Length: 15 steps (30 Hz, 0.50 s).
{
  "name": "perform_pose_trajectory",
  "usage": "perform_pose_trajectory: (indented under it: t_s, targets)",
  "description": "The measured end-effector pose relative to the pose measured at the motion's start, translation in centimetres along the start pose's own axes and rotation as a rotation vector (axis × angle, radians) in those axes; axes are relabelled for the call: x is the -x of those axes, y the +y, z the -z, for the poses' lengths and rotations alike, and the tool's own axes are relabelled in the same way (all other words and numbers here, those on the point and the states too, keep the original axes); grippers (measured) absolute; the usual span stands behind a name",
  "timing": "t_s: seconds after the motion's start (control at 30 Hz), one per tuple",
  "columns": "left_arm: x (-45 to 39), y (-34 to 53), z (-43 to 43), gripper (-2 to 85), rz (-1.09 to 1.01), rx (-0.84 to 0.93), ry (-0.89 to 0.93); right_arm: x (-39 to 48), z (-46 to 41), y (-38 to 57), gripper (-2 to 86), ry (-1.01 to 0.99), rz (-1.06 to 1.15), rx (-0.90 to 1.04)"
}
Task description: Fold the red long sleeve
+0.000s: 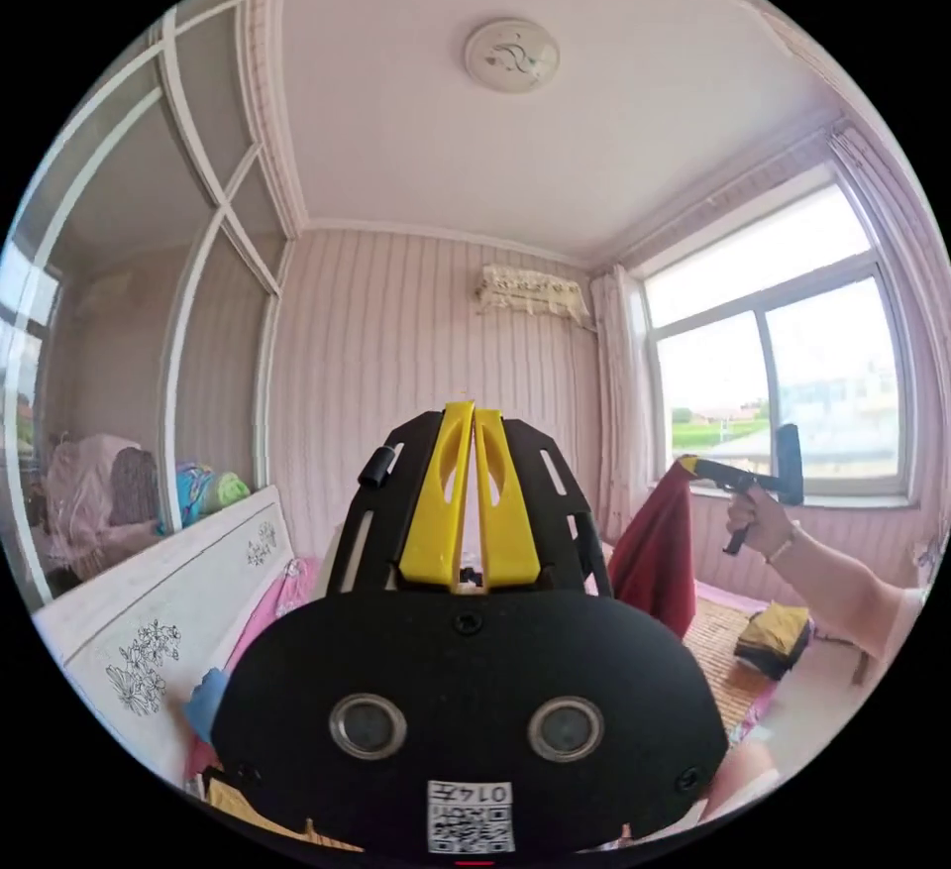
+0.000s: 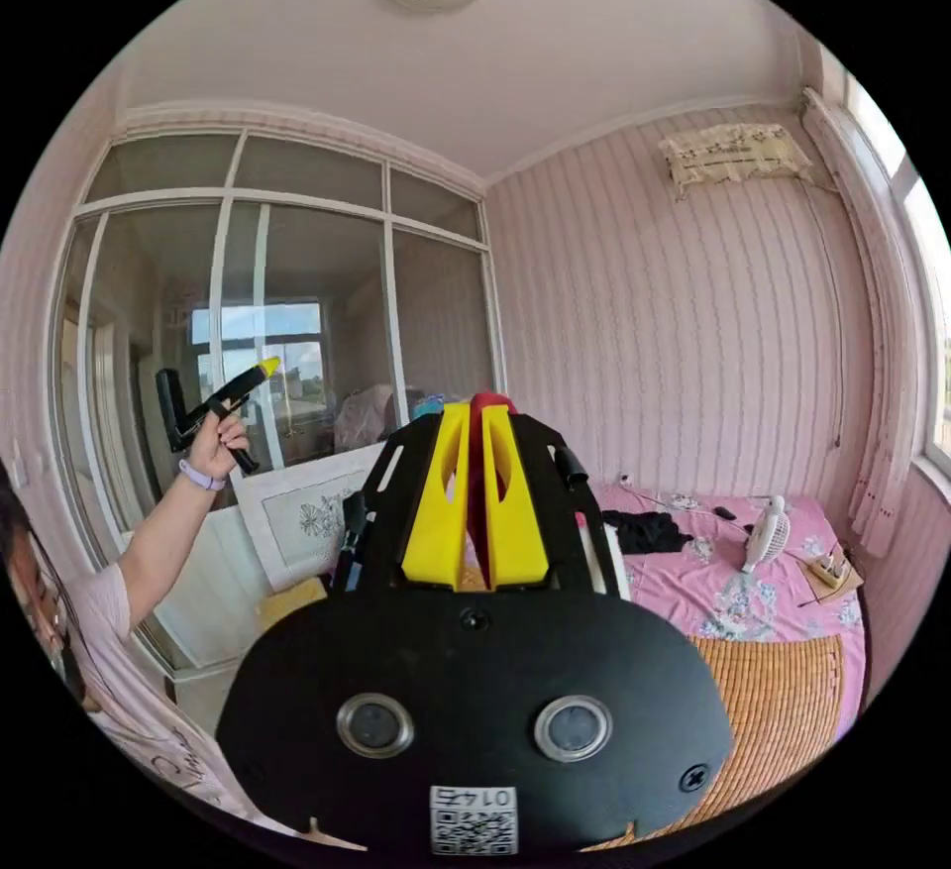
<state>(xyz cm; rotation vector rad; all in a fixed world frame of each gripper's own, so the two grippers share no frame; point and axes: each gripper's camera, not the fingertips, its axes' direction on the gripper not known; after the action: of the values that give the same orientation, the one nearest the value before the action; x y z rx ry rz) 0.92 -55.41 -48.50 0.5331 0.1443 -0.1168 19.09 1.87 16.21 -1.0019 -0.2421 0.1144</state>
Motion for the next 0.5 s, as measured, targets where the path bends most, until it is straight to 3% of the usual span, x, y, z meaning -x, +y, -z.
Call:
perform_pose_trajectory:
  t_s: [0.13,0.33,0.43,0.5]
  targets:
    - [-1.4,10.2,-5.8,-1.0,-0.006,0.187,0.110,-0.4,0.9,7.9,0.2,0.022,-0.017,0.038]
    - [-6.3,28.8,-13.7,-0.8,0.079,0.514,0.338,-2.1,8.8,23.8,0.9,-0.021,-0.264,-0.029]
    - [-10.0,39.9,-16.5,0.1,0.218,0.711,0.468,-3.0,12.2,33.7,1.1,0.129,-0.444,0.039]
    - [-12.8,46.8,-18.1,2.8,0.317,0.872,0.537,-4.1,13.4,42.2,1.1,0.323,-0.640,0.206]
